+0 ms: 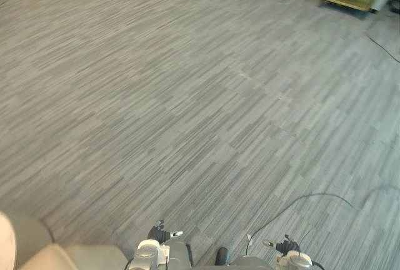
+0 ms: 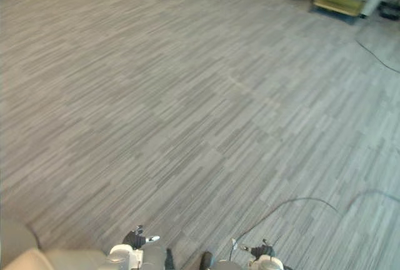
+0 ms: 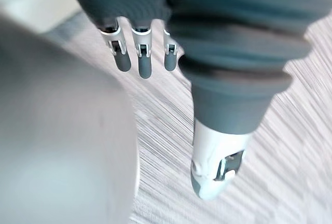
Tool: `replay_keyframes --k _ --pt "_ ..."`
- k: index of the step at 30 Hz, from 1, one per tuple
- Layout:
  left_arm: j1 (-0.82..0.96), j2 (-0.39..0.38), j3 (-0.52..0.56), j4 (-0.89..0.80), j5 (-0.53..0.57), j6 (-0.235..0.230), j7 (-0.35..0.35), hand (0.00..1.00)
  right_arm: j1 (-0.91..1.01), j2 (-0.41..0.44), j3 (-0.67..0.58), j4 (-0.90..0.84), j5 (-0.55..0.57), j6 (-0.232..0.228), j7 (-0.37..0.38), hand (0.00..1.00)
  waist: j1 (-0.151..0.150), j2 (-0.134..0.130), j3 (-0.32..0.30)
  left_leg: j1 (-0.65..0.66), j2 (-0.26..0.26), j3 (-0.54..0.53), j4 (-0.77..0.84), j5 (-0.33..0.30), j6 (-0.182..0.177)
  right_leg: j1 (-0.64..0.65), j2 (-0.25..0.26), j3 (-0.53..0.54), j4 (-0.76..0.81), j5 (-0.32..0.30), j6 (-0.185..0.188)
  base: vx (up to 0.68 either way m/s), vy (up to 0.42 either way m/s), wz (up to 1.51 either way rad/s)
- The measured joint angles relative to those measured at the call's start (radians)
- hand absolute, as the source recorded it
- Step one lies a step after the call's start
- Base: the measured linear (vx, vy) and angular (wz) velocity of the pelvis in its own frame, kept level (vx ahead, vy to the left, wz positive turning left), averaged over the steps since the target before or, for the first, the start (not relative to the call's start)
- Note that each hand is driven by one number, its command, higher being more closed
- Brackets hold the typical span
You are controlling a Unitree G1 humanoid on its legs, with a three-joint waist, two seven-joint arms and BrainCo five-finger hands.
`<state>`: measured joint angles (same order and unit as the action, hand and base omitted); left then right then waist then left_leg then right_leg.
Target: Pick up cushions and gather them together orderly.
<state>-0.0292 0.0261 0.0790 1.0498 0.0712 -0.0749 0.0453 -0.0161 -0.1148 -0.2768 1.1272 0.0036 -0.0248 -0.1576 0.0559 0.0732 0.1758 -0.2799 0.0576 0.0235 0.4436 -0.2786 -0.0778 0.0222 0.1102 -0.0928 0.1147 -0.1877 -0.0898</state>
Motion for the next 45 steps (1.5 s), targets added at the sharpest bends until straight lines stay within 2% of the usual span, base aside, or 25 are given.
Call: replay_keyframes --k 1,3,4,7,10,12,16,18,19,20,21,23,24,25,28,31,33,34,35,36,38,41,42,43,45 --pt "0.001 0.0 0.0 0.0 -0.003 0.0 0.0 0.0 0.001 0.0 -0.002 -0.001 0.0 0.0 0.0 0.0 0.0 0.0 0.0 -0.001 -0.006 -0.012 -0.027 0.017 0.003 0.003 0.0 0.011 -0.004 0.0 0.002 0.17 0.094 -1.38" --pt "0.004 0.0 0.002 -0.003 -0.015 -0.002 0.001 0.0 0.019 0.015 -0.037 -0.017 0.0 -0.001 -0.002 0.0 0.009 -0.008 -0.006 0.004 -0.031 -0.04 -0.095 0.14 0.029 0.026 -0.006 0.095 -0.018 -0.015 0.027 0.3 0.135 -1.04" --pt "0.01 0.001 0.007 -0.003 -0.015 -0.001 0.001 0.0 0.023 0.031 -0.043 -0.024 0.0 -0.001 -0.005 0.0 0.006 -0.009 -0.016 0.009 -0.035 -0.018 -0.089 0.137 0.043 0.029 -0.02 0.11 -0.004 -0.032 0.037 0.39 0.125 -0.83" --pt "0.01 -0.003 0.021 -0.028 -0.016 0.0 0.004 0.0 0.052 0.071 -0.077 -0.065 -0.001 -0.001 -0.006 0.0 0.022 -0.042 -0.017 0.061 -0.028 0.088 -0.083 0.084 0.08 -0.053 -0.066 0.095 0.205 -0.105 0.136 0.42 0.1 -0.85" --pt "0.012 -0.003 0.016 -0.032 -0.025 0.002 0.016 0.0 0.06 0.09 -0.071 -0.125 -0.002 -0.005 0.0 0.0 0.027 -0.048 -0.016 0.154 -0.014 0.144 -0.081 -0.004 0.089 -0.206 -0.102 0.028 0.606 -0.106 0.19 0.3 0.064 -0.72" --pt "0.002 0.0 0.011 -0.031 -0.034 0.003 0.019 0.0 0.059 0.098 -0.073 -0.133 0.002 -0.015 0.001 0.0 0.019 -0.064 -0.021 0.207 -0.011 0.161 -0.083 -0.047 0.087 -0.289 -0.157 -0.03 0.755 -0.132 0.16 0.28 0.001 -0.35" --pt "-0.001 -0.006 0.021 -0.018 -0.036 0.007 0.022 0.0 0.045 0.102 -0.073 -0.132 0.009 -0.028 0.002 0.0 -0.003 -0.061 -0.02 0.358 0.052 0.195 -0.199 -0.09 0.051 -0.385 -0.2 -0.158 0.623 -0.163 0.136 0.44 -0.122 -0.3" --pt "-0.008 0.0 0.018 -0.012 -0.036 0.006 0.023 0.0 0.028 0.094 -0.073 -0.129 0.01 -0.027 0.002 0.0 -0.014 -0.065 -0.025 0.399 0.08 0.208 -0.268 -0.084 0.016 -0.456 -0.19 -0.181 0.445 -0.083 0.12 0.51 -0.223 -0.03" --pt "-0.011 0.003 0.015 0.01 -0.035 0.005 0.021 0.0 0.028 0.082 -0.075 -0.122 0.011 -0.027 0.001 0.0 -0.021 -0.071 -0.028 0.427 0.083 0.183 -0.292 -0.082 0.001 -0.459 -0.179 -0.179 0.378 0.034 0.062 0.59 -0.233 -0.02" --pt "-0.017 -0.004 0.013 0.023 -0.034 0.005 0.02 0.0 0.023 0.071 -0.074 -0.111 0.01 -0.026 0.0 0.0 -0.018 -0.051 -0.028 0.429 0.108 0.165 -0.286 -0.068 -0.011 -0.45 -0.158 -0.188 0.378 0.022 0.047 0.64 -0.256 -0.15" --pt "-0.018 -0.01 0.02 0.026 -0.032 0.006 0.017 0.0 0.012 0.061 -0.077 -0.1 0.004 -0.025 0.0 0.0 -0.013 -0.041 -0.027 0.417 0.119 0.145 -0.248 -0.031 -0.037 -0.446 -0.145 -0.191 0.384 0.004 0.021 0.64 -0.284 -0.3" --pt "-0.015 -0.03 0.058 0.023 -0.018 0.015 0.018 0.0 0.019 0.066 -0.119 -0.089 0.002 -0.019 0.0 0.0 -0.019 -0.03 -0.02 0.396 0.12 0.106 -0.102 0.064 -0.04 -0.363 -0.142 -0.195 0.369 -0.036 -0.002 0.68 -0.289 0.0" --pt "-0.007 -0.04 0.07 0.012 -0.014 0.015 0.018 0.0 0.036 0.068 -0.115 -0.093 0.004 -0.018 -0.001 0.0 -0.025 -0.03 -0.018 0.342 0.13 0.07 0.099 0.124 -0.042 -0.276 -0.135 -0.192 0.314 -0.04 -0.004 0.6 -0.179 0.21" --pt "0.009 -0.047 0.085 -0.023 -0.014 0.013 0.016 0.0 0.043 0.076 -0.102 -0.095 0.006 -0.02 -0.001 0.0 -0.021 -0.033 -0.015 0.274 0.139 0.062 0.327 0.119 -0.041 -0.175 -0.123 -0.184 0.254 -0.04 -0.005 0.46 -0.1 0.13" --pt "0.019 -0.051 0.099 -0.072 -0.015 0.012 0.016 0.0 0.038 0.103 -0.07 -0.114 0.026 -0.025 0.0 0.0 0.008 -0.046 -0.012 0.099 0.154 0.13 0.601 0.07 0.018 -0.016 -0.111 -0.143 0.143 -0.048 -0.015 0.54 -0.051 -0.2" --pt "0.017 -0.048 0.098 -0.116 -0.016 0.0 0.017 0.0 0.012 0.117 -0.064 -0.131 0.047 -0.026 -0.001 0.0 0.031 -0.048 -0.012 -0.1 0.147 0.231 0.52 0.008 0.051 0.1 -0.135 -0.104 0.035 -0.08 0.03 0.44 0.058 -0.29" --pt "0.01 -0.052 0.097 -0.116 -0.016 -0.008 0.017 0.0 0.013 0.116 -0.069 -0.13 0.047 -0.026 -0.001 0.0 0.043 -0.048 -0.011 -0.141 0.098 0.283 0.218 0.026 0.032 0.16 -0.184 -0.091 0.013 -0.119 0.065 0.5 0.163 -0.35" --pt "0.015 -0.054 0.097 -0.115 -0.017 -0.009 0.016 0.0 0.019 0.115 -0.071 -0.13 0.047 -0.026 -0.001 0.0 0.05 -0.046 -0.012 -0.137 0.072 0.288 0.019 0.087 0.014 0.193 -0.205 -0.078 0.009 -0.143 0.082 0.68 0.278 -0.42" --pt "0.016 -0.046 0.099 -0.111 -0.025 -0.016 0.016 0.0 0.026 0.119 -0.067 -0.127 0.047 -0.023 -0.006 0.0 0.058 -0.079 -0.026 -0.13 0.033 0.311 -0.009 0.166 0.058 0.222 -0.242 -0.046 -0.009 -0.149 0.076 0.61 0.235 -0.3" --pt "0.015 -0.044 0.099 -0.107 -0.025 -0.017 0.018 0.0 0.026 0.121 -0.066 -0.126 0.047 -0.024 -0.006 0.0 0.055 -0.076 -0.037 -0.128 0.03 0.314 -0.008 0.158 0.063 0.216 -0.247 -0.046 -0.008 -0.142 0.069 0.62 0.237 -0.23" --pt "0.012 -0.039 0.099 -0.097 -0.027 -0.025 0.016 0.0 0.031 0.132 -0.067 -0.127 0.045 -0.024 -0.004 0.0 0.058 -0.092 -0.047 -0.13 0.023 0.32 0.016 0.121 0.123 0.186 -0.262 -0.006 0.037 -0.065 0.083 0.56 0.22 -0.05" --pt "0.012 -0.016 0.098 -0.092 -0.028 -0.022 0.015 0.0 0.048 0.154 -0.074 -0.127 0.039 -0.023 0.002 0.0 0.056 -0.146 -0.057 -0.028 -0.023 0.329 0.027 0.049 0.164 0.129 -0.308 0.055 0.305 0.034 0.222 0.61 0.226 0.09" --pt "0.013 -0.015 0.093 -0.073 -0.028 -0.019 0.014 0.0 0.049 0.156 -0.073 -0.127 0.038 -0.026 0.005 0.0 0.053 -0.142 -0.06 0.038 -0.029 0.319 -0.004 0.015 0.157 0.067 -0.306 0.085 0.485 0.129 0.306 0.68 0.192 -0.02" --pt "0.012 -0.013 0.08 -0.06 -0.025 -0.014 0.013 0.0 0.053 0.158 -0.073 -0.128 0.038 -0.028 0.009 0.0 0.049 -0.141 -0.059 0.1 -0.038 0.303 -0.043 -0.012 0.139 -0.011 -0.3 0.108 0.683 0.143 0.348 0.54 0.114 0.09" --pt "0.01 -0.022 0.064 -0.054 -0.022 0.001 0.012 0.0 0.074 0.152 -0.073 -0.133 0.038 -0.027 0.013 0.0 0.03 -0.132 -0.055 0.229 -0.052 0.282 -0.116 -0.022 0.14 -0.151 -0.301 0.071 0.938 0.068 0.292 0.5 0.024 0.24"
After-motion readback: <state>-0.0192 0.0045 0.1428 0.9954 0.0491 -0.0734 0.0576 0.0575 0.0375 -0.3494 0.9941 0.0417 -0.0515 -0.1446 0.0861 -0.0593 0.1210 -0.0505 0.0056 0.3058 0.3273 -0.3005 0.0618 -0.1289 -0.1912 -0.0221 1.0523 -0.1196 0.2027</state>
